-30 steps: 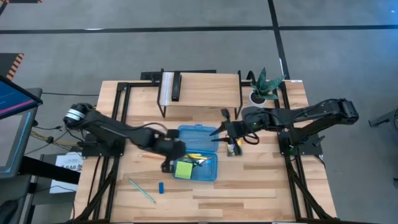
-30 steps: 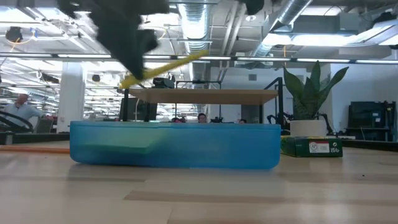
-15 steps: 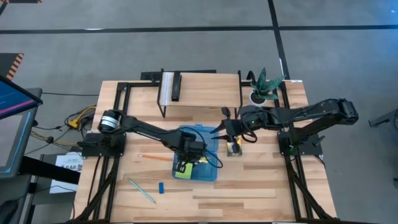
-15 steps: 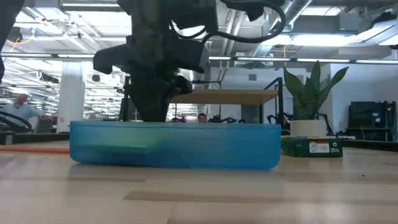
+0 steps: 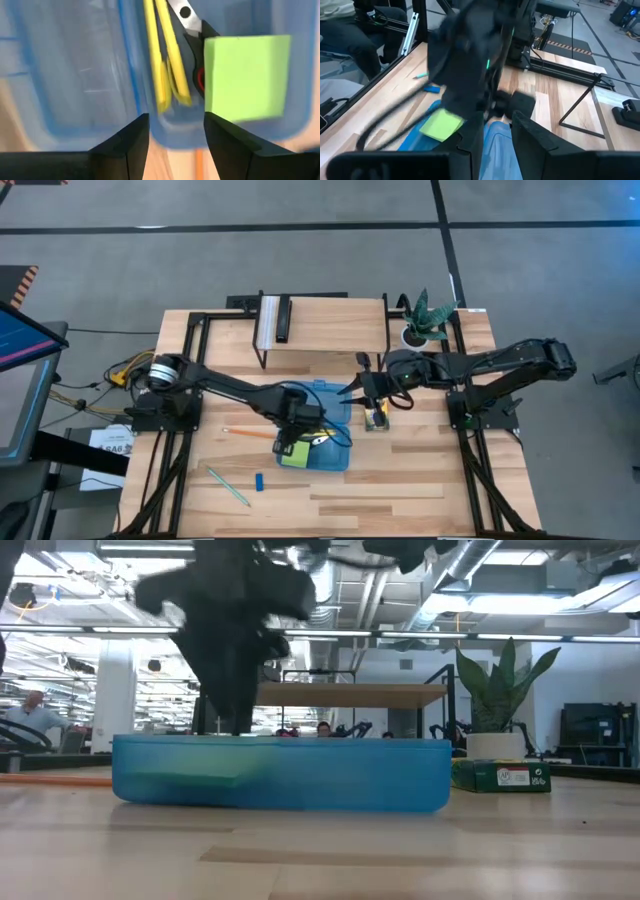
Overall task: Pack school essentials
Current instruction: Put the orange pencil into the blue supply box
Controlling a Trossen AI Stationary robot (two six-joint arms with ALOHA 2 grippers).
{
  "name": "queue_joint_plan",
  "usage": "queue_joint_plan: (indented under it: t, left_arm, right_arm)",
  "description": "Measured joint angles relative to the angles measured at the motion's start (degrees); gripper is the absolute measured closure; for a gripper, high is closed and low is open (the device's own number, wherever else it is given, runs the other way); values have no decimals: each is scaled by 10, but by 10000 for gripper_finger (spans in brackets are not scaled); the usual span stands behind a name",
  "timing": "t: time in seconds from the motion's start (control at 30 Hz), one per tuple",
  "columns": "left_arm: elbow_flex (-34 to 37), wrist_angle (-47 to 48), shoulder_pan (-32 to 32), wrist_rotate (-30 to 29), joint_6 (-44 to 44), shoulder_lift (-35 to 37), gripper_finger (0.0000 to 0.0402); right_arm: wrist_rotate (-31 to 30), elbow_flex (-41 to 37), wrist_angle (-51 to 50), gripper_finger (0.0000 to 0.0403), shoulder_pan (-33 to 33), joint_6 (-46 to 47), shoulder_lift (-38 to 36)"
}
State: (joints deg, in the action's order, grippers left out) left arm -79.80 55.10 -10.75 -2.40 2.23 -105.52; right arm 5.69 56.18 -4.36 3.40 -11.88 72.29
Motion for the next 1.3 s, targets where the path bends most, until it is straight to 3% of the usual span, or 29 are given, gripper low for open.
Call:
queue_joint_plan:
  t: [0.17, 0.43, 0.67, 0.9, 1.3]
  left_arm:
    - [71, 3, -10, -18, -49, 103, 240]
    - [288, -39, -27, -40, -183, 327, 255]
    - [420, -23, -47, -39, -266, 445, 256]
    - [481, -18, -60, -25, -301, 467, 256]
    - [491, -25, -68, -8, -317, 411, 256]
  right_arm:
    - [0, 0, -6, 283, 1, 3, 0]
    - [0, 0, 3, 283, 8, 0, 0]
    - [0, 0, 16, 283, 7, -1, 2]
    - [0, 0, 18, 283, 6, -2, 2]
    - [0, 0, 15, 283, 7, -2, 2]
